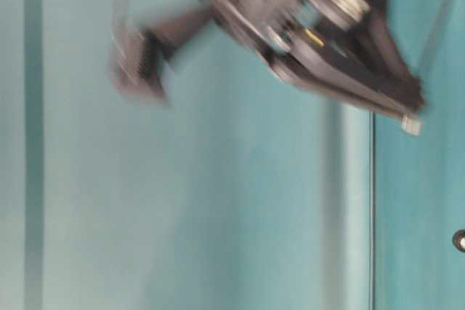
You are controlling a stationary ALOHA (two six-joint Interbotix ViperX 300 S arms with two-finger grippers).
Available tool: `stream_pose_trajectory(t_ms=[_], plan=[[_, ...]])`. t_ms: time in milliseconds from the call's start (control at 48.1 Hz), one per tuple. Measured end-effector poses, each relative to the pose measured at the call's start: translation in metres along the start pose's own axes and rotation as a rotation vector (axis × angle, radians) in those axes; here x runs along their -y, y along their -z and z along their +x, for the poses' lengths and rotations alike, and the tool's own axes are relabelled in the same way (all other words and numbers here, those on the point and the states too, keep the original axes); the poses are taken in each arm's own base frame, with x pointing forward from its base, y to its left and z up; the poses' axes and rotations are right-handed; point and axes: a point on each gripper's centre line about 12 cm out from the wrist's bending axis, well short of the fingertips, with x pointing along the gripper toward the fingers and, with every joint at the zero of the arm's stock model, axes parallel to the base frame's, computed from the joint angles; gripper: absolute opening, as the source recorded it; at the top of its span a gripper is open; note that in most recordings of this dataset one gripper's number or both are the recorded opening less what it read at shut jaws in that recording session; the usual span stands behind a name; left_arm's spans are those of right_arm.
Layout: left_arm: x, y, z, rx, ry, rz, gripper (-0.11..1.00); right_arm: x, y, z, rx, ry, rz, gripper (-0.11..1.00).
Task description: Insert the USB cable into the female connector supported by the left arm.
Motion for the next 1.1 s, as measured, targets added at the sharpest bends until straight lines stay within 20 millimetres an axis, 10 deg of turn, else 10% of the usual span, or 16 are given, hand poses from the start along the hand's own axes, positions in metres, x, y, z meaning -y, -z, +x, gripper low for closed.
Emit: stream_pose_trajectory(t_ms=[561, 1101], plan=[[-0.005, 0.009, -0.086, 0.421, -0.049, -0.015, 0.85, 0.020, 0.046, -0.072, 0.175, 0.070, 0.093, 0.21], [-0.004, 0.024, -0.090, 0.347, -0.039, -0.034, 0.85, 0.005, 0.067, -0.079, 0.135, 0.031, 0.089, 0.21]])
